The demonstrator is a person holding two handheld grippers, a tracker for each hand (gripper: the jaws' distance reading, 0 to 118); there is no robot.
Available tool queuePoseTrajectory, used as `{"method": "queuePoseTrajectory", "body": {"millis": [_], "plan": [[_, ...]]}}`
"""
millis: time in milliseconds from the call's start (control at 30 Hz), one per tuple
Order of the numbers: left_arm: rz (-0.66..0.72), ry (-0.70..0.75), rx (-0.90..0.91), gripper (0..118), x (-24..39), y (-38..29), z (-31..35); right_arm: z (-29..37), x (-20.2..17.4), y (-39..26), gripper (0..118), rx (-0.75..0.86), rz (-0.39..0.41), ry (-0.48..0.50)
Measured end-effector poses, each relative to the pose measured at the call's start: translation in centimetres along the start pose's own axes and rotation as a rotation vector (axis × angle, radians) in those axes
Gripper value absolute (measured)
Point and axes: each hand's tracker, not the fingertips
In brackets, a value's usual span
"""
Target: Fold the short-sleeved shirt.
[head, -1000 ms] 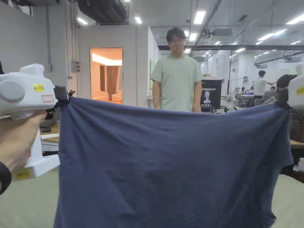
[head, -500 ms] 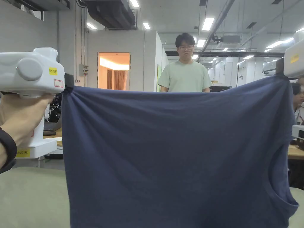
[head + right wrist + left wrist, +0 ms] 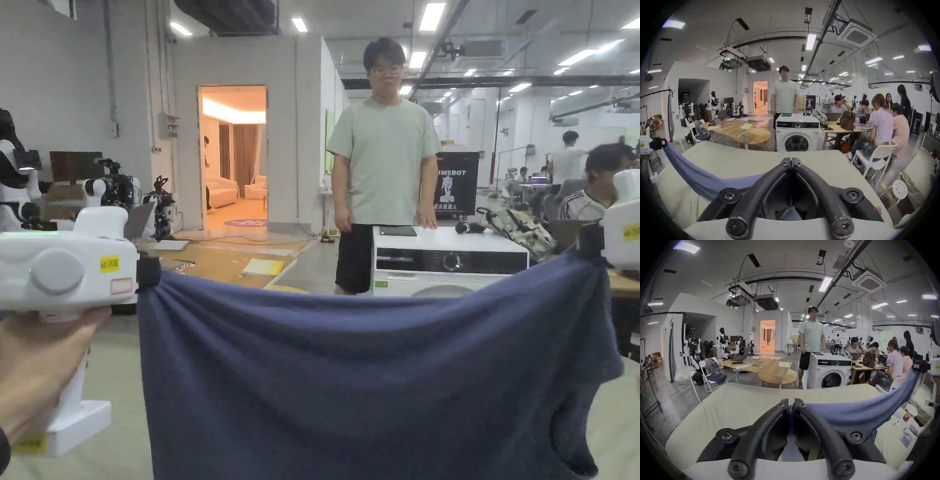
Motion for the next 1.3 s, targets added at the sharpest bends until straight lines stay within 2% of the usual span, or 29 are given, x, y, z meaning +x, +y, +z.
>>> {"method": "queuePoseTrajectory", "body": {"millis": [133,200,300,467,567,600,700,900,1033,1067,1100,1133,1167,1300], "plan": [[0.002,-0.066,0.009,1,-0.5,-5.4,4.9,4.5,1.2,-5.7,0,-0.027,-0.005,0.035],[-0.030,-0.088,-0.050,1,-0.3,-8.3,7.1,6.7,1.6,-8.7,0,-0.091,0.013,0.068],[0.010,-0.106,-0.099,1,-0.8,-13.1,11.0,10.0,2.1,-13.5,0,-0.149,0.006,0.087],[0.046,-0.137,-0.163,1,-1.2,-20.3,17.4,15.7,2.5,-22.1,0,-0.254,-0.041,0.103],[0.092,-0.147,-0.234,1,-1.5,-24.7,20.1,18.7,2.9,-26.6,0,-0.295,-0.103,0.104],[0.096,-0.144,-0.244,1,-1.7,-26.0,20.7,19.5,3.0,-28.1,0,-0.297,-0.132,0.099],[0.115,-0.140,-0.319,1,-2.2,-30.0,22.1,21.6,3.0,-32.3,0,-0.370,-0.119,0.083],[0.228,-0.115,-0.461,1,-3.4,-36.7,23.0,22.8,3.9,-38.8,0,-0.459,-0.173,0.048],[0.272,-0.109,-0.442,1,-4.6,-37.9,22.0,22.8,4.3,-41.1,2,-0.470,-0.204,0.035],[0.262,-0.110,-0.449,8,-4.0,-37.8,22.0,22.9,4.4,-41.4,14,-0.463,-0.207,0.029],[0.231,-0.103,-0.483,34,-3.3,-37.7,21.9,22.8,4.5,-41.5,44,-0.456,-0.213,0.030],[0.186,-0.085,-0.485,65,-3.2,-37.6,21.8,22.6,4.6,-41.5,65,-0.459,-0.209,0.016],[0.152,-0.069,-0.483,78,-3.2,-37.4,21.6,22.5,4.9,-41.8,71,-0.462,-0.208,0.004],[0.107,-0.017,-0.385,77,-3.5,-34.8,21.1,22.8,5.0,-39.4,70,-0.370,-0.188,-0.021]]}}
